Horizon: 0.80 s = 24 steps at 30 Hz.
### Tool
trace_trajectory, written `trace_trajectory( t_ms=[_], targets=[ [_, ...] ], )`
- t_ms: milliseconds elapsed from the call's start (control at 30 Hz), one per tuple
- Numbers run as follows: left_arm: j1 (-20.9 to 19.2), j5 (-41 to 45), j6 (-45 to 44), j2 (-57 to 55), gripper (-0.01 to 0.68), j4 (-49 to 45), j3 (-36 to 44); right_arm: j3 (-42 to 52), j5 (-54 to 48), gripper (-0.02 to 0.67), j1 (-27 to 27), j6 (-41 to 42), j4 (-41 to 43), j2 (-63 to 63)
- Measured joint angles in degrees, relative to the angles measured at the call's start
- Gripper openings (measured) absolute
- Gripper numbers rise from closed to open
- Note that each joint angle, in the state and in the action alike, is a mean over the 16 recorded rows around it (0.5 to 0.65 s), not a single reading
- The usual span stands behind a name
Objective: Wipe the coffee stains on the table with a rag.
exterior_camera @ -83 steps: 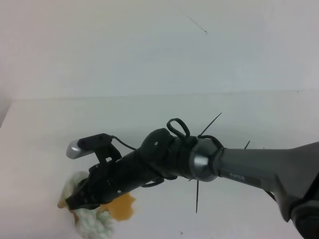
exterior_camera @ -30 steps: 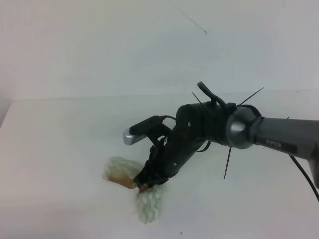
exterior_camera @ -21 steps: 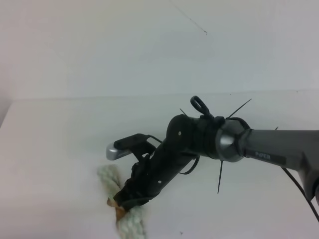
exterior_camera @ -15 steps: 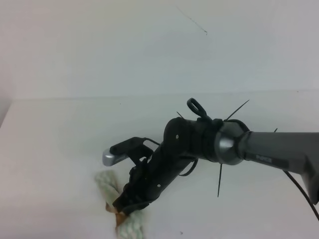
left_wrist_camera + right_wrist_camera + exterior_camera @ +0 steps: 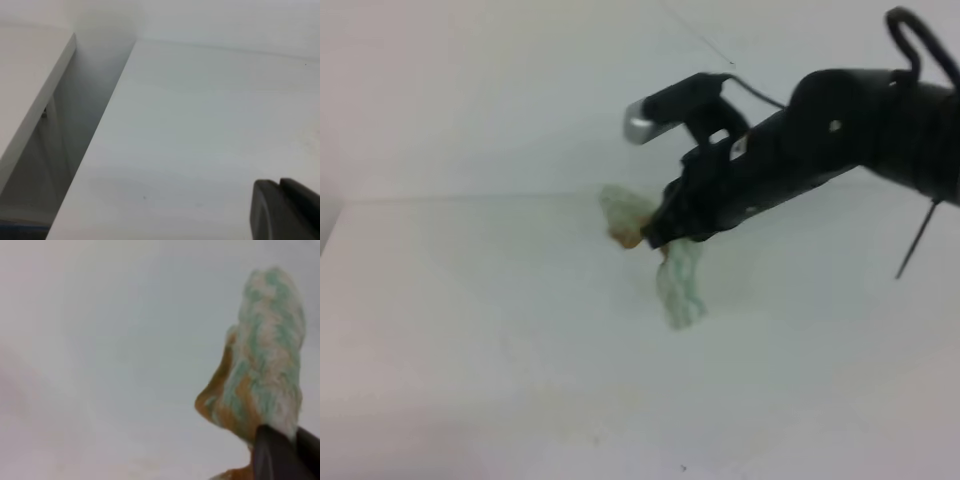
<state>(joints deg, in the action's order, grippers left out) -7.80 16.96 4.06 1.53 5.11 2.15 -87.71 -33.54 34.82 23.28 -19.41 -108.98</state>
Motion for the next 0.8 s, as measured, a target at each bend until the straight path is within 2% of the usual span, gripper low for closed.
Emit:
trace_trajectory(
  t_ms=[367,567,800],
  targets=[
    [0.00,0.00,0.00,0.00,0.001,0.00,0.00,17.97,8.47,0.015,-10.67,-3.78,3.55,8.61],
    [0.00,0.00,0.00,0.00,0.001,0.00,0.00,26.89,14.94,0.015,-12.20,-3.97,2.64,9.32],
    [0.00,0.00,0.00,0.00,0.001,-0.03,0.00,31.20,18.70,0.028,-12.30,-4.06,1.64,8.04]
  ],
)
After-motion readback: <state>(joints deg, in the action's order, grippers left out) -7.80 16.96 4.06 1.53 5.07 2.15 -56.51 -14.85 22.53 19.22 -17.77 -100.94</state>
